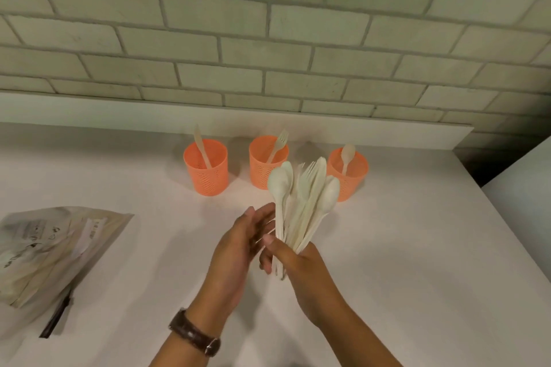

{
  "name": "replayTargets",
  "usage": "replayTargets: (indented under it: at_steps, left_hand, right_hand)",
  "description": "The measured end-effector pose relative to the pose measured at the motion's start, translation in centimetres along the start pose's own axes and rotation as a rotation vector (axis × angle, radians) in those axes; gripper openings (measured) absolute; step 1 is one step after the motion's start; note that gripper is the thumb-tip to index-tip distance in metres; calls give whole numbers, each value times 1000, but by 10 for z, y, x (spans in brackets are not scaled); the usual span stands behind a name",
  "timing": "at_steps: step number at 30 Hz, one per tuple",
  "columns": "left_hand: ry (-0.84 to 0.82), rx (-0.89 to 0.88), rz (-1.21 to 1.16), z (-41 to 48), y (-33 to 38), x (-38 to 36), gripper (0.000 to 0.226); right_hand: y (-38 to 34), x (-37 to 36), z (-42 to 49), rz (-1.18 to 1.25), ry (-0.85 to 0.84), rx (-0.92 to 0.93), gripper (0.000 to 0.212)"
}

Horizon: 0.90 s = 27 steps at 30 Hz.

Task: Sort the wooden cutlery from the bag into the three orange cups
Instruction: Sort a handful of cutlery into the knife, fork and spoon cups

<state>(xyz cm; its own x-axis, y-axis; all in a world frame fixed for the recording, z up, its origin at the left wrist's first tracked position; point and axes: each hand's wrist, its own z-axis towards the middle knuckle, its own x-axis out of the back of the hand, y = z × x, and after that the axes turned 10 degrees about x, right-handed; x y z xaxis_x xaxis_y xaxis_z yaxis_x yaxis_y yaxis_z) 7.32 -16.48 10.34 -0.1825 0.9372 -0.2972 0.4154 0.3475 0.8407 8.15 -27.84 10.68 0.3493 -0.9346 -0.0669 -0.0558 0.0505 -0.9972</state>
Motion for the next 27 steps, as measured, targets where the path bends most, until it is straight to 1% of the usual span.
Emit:
replayTargets:
  at_steps: [2,4,5,6,8,10,11,13,15,16,19,23,27]
  left_hand:
    - [38,-53,213,-10,14,4,28]
    - [145,-121,245,-17,23,4,11]
    - [179,-150,237,-19,26,3,9]
    - [203,-166,239,-19,27,3,12]
    - [231,-175,255,-19,27,2,16]
    - [247,-173,271,-18,26,3,14]
    - [240,-174,271,-18,25,3,11]
    - [202,-169,252,-18,25,3,7]
    - [171,-136,239,-19,24,1,17]
    - [155,-114,233,-19,24,1,21]
    - [123,-73,231,-20,23,-2,26]
    - [132,-99,274,-20,24,-3,29]
    - [120,-136,267,-18,29,-6,15]
  right_hand:
    - [-1,4,-3,40,-58,-10,11]
    - [0,7,-5,82,-109,-23,13]
    - [0,7,-7,104,-125,-32,14]
    - [0,6,-8,120,-130,-42,14]
    - [-1,3,-11,122,-116,-61,11]
    - [-1,0,-13,108,-92,-80,11]
    - [-1,-1,-14,110,-78,-88,12]
    - [-2,-3,-16,116,-33,-111,26]
    - [-3,-5,-18,102,35,-131,40]
    - [-3,-6,-19,103,70,-138,42]
    - [-2,-7,-19,153,140,-164,40]
    - [-2,-5,-19,160,162,-148,38]
    - [-5,-1,-17,169,140,-115,38]
